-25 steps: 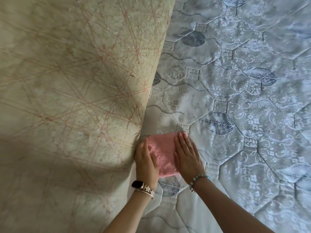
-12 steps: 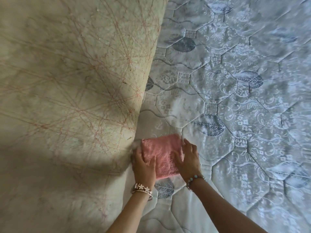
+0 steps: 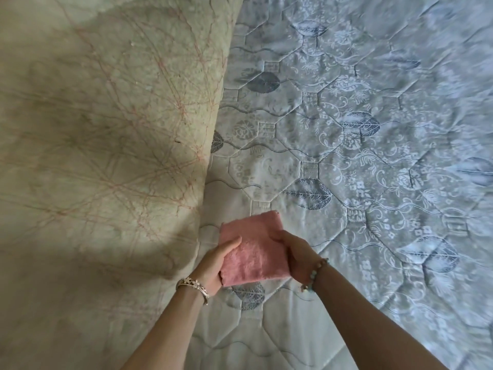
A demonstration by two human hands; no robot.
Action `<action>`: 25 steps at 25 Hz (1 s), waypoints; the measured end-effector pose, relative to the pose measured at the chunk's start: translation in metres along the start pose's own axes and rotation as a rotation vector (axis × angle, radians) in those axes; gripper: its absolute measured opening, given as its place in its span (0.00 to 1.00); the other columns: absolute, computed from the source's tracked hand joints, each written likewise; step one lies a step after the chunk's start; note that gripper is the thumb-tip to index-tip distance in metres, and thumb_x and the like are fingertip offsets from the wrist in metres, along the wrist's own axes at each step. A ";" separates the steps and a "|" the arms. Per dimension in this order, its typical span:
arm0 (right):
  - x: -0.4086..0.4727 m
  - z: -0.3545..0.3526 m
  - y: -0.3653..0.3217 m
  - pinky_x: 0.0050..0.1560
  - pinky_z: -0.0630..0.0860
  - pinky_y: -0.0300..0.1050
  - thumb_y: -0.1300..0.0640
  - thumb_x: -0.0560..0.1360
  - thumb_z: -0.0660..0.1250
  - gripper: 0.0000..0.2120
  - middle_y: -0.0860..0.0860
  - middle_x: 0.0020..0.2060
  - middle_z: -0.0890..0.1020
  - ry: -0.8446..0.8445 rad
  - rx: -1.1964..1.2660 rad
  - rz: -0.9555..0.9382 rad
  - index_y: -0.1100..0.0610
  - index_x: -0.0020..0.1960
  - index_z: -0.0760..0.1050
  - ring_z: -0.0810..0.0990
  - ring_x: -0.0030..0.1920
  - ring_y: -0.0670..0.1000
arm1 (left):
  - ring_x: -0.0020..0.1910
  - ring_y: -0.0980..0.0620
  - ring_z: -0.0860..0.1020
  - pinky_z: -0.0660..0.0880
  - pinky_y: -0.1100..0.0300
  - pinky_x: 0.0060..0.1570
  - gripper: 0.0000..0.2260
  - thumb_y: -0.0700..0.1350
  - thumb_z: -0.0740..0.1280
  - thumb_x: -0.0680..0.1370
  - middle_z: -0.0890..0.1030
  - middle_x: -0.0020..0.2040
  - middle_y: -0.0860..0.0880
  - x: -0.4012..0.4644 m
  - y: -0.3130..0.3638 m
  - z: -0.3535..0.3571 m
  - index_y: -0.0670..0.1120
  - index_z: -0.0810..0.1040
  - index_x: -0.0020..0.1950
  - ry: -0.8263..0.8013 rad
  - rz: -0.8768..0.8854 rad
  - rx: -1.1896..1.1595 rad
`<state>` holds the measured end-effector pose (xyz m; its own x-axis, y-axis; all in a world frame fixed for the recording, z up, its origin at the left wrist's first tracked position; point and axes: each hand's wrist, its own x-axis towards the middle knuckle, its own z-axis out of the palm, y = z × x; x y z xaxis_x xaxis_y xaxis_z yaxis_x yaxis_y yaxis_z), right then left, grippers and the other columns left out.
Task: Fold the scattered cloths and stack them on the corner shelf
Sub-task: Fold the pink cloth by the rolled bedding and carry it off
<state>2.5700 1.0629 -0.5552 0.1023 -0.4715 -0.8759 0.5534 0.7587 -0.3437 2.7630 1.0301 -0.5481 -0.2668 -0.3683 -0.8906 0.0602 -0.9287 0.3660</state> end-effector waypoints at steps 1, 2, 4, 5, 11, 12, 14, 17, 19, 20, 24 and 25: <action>-0.008 -0.001 -0.003 0.56 0.78 0.59 0.58 0.74 0.69 0.21 0.64 0.55 0.80 -0.125 0.087 0.033 0.70 0.61 0.75 0.80 0.51 0.61 | 0.55 0.40 0.81 0.76 0.45 0.58 0.19 0.49 0.74 0.72 0.83 0.56 0.39 -0.005 0.003 0.004 0.40 0.80 0.58 -0.043 0.010 0.002; -0.015 -0.003 -0.006 0.58 0.76 0.60 0.58 0.74 0.69 0.23 0.65 0.58 0.78 -0.224 0.130 0.043 0.70 0.64 0.73 0.78 0.54 0.62 | 0.57 0.39 0.81 0.76 0.45 0.58 0.21 0.50 0.74 0.72 0.82 0.58 0.38 -0.010 0.005 0.010 0.39 0.78 0.60 -0.080 0.027 0.010; -0.033 -0.008 -0.014 0.59 0.76 0.59 0.58 0.76 0.68 0.24 0.67 0.62 0.75 -0.308 0.148 0.010 0.71 0.66 0.70 0.77 0.56 0.62 | 0.57 0.38 0.80 0.77 0.45 0.57 0.27 0.52 0.75 0.69 0.81 0.59 0.38 -0.023 0.013 0.023 0.39 0.76 0.63 -0.120 0.084 0.075; -0.043 -0.010 -0.018 0.58 0.77 0.57 0.58 0.76 0.67 0.24 0.68 0.63 0.74 -0.311 0.150 -0.021 0.72 0.67 0.70 0.78 0.56 0.62 | 0.57 0.38 0.81 0.78 0.45 0.56 0.30 0.54 0.76 0.67 0.82 0.58 0.38 -0.030 0.017 0.030 0.39 0.76 0.63 -0.120 0.113 0.120; -0.135 -0.042 -0.059 0.65 0.72 0.60 0.57 0.76 0.68 0.27 0.67 0.69 0.70 -0.283 0.217 -0.217 0.68 0.70 0.67 0.73 0.64 0.64 | 0.58 0.37 0.80 0.76 0.44 0.59 0.24 0.53 0.70 0.75 0.81 0.58 0.36 -0.081 0.054 0.106 0.36 0.77 0.62 -0.235 0.215 0.268; -0.158 -0.050 -0.065 0.66 0.71 0.61 0.57 0.76 0.68 0.27 0.67 0.69 0.69 -0.258 0.248 -0.258 0.67 0.71 0.66 0.73 0.65 0.64 | 0.57 0.37 0.80 0.76 0.43 0.58 0.22 0.52 0.70 0.75 0.81 0.58 0.35 -0.094 0.059 0.128 0.36 0.77 0.61 -0.261 0.234 0.300; -0.213 -0.071 -0.077 0.62 0.75 0.59 0.58 0.75 0.69 0.26 0.65 0.67 0.73 -0.184 0.311 -0.336 0.66 0.70 0.68 0.77 0.61 0.62 | 0.54 0.38 0.82 0.78 0.45 0.54 0.19 0.49 0.70 0.75 0.83 0.55 0.36 -0.125 0.066 0.180 0.36 0.78 0.59 -0.328 0.252 0.371; -0.305 -0.111 -0.088 0.55 0.79 0.57 0.59 0.76 0.67 0.22 0.64 0.63 0.77 -0.095 0.408 -0.489 0.66 0.68 0.71 0.82 0.56 0.61 | 0.51 0.41 0.83 0.81 0.54 0.44 0.16 0.45 0.70 0.74 0.84 0.53 0.38 -0.173 0.063 0.265 0.37 0.79 0.58 -0.465 0.283 0.471; -0.380 -0.145 -0.092 0.57 0.78 0.57 0.58 0.77 0.67 0.22 0.65 0.65 0.75 -0.042 0.439 -0.620 0.66 0.68 0.71 0.80 0.59 0.61 | 0.50 0.42 0.84 0.81 0.55 0.43 0.17 0.44 0.71 0.72 0.84 0.53 0.39 -0.214 0.051 0.333 0.38 0.79 0.58 -0.579 0.299 0.532; -0.416 -0.162 -0.091 0.60 0.77 0.58 0.58 0.77 0.66 0.22 0.65 0.66 0.75 -0.015 0.454 -0.683 0.66 0.69 0.70 0.78 0.62 0.62 | 0.51 0.42 0.84 0.80 0.54 0.45 0.17 0.44 0.72 0.71 0.84 0.53 0.39 -0.236 0.042 0.366 0.38 0.79 0.58 -0.627 0.308 0.569; -0.568 -0.237 -0.072 0.60 0.77 0.60 0.58 0.77 0.65 0.21 0.65 0.63 0.77 0.131 0.531 -0.881 0.66 0.67 0.72 0.80 0.58 0.62 | 0.53 0.41 0.83 0.80 0.52 0.48 0.14 0.42 0.71 0.74 0.84 0.53 0.39 -0.340 -0.015 0.498 0.39 0.80 0.58 -0.821 0.349 0.690; -0.598 -0.248 -0.069 0.57 0.78 0.60 0.58 0.76 0.67 0.22 0.65 0.62 0.78 0.163 0.538 -0.915 0.66 0.66 0.72 0.81 0.56 0.62 | 0.53 0.41 0.83 0.80 0.51 0.50 0.14 0.42 0.71 0.74 0.84 0.54 0.39 -0.359 -0.027 0.522 0.39 0.80 0.59 -0.854 0.369 0.700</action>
<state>2.2654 1.4037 -0.0918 -0.6252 -0.6642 -0.4098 0.6591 -0.1681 -0.7330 2.3551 1.2107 -0.0971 -0.9212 -0.2138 -0.3252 -0.2041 -0.4460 0.8714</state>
